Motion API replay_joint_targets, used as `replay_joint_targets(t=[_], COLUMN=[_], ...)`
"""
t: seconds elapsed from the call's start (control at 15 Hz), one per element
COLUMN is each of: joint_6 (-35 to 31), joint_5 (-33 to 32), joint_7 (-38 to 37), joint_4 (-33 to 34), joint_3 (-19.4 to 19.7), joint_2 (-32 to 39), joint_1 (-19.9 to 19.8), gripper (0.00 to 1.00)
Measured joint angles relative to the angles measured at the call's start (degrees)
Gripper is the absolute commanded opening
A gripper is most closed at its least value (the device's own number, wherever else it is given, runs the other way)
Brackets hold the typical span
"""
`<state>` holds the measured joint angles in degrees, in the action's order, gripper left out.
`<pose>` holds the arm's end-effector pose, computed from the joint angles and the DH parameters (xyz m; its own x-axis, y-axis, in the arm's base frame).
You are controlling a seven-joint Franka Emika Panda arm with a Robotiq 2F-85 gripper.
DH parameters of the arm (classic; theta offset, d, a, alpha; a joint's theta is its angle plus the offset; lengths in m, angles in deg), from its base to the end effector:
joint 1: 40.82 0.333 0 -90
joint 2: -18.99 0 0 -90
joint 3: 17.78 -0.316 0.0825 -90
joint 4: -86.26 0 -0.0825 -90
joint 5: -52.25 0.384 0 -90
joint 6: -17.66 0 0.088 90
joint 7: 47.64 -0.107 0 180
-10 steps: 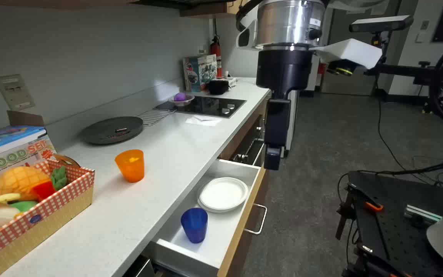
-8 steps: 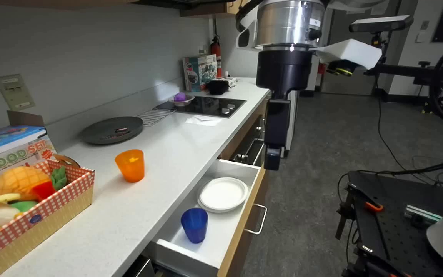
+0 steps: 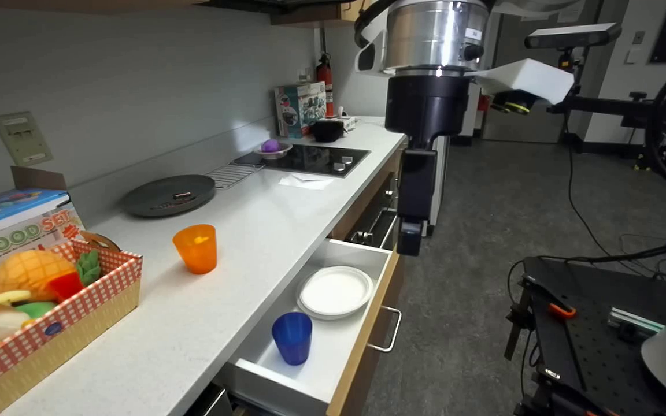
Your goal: Close the open drawer
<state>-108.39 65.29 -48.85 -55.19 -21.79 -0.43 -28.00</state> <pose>0.4168 0.1347 0.4244 0.9891 0.1362 0.0560 0.1439 -0.9749 -0.1697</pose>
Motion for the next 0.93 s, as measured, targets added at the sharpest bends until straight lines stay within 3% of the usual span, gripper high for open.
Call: replay_joint_targets(t=[0.53, 0.93], joint_6=[0.0, -0.22], joint_5=[-0.64, -8.94], joint_7=[-0.05, -1.41], joint_4=[-0.15, -3.46], joint_3=[-0.13, 0.02], joint_2=[0.17, 1.35], joint_1=[-0.1, -4.97], gripper=[1.0, 1.0])
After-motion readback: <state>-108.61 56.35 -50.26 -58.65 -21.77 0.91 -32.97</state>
